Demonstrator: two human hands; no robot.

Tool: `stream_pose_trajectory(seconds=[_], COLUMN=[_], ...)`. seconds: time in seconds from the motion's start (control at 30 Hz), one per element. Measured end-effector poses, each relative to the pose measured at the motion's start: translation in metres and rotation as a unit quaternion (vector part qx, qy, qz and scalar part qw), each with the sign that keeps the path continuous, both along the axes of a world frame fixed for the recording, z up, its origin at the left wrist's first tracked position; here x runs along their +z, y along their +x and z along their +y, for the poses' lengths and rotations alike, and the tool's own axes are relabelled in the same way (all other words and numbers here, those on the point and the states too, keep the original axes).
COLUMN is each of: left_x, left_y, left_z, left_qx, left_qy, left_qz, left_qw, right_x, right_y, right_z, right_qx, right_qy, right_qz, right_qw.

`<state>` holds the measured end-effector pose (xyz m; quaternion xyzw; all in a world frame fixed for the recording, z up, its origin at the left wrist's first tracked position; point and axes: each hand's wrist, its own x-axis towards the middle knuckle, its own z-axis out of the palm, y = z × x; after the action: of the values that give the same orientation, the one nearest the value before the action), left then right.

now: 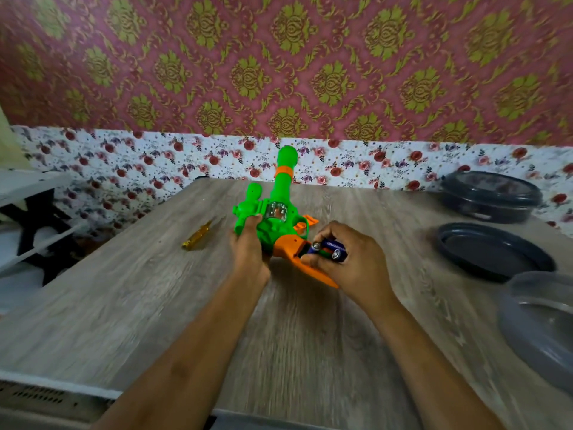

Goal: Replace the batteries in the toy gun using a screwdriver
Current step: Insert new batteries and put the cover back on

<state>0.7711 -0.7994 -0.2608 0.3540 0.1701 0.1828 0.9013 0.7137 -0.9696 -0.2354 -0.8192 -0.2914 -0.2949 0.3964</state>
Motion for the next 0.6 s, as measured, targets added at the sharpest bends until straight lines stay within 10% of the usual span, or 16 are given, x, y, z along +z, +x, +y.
stream_pose_trajectory(seconds=[0.6], left_x=[-0.004], left_y=[0.005], left_z=[0.007], left_qx=[-0.014], left_qy=[-0.020], left_qz=[0.037], left_qw=[0.999], right_x=[0.008], right_y=[-0.008], right_z=[-0.015], right_qx=[0.042], right_qy=[0.001], right_qz=[0.099], right_qw=[0.994])
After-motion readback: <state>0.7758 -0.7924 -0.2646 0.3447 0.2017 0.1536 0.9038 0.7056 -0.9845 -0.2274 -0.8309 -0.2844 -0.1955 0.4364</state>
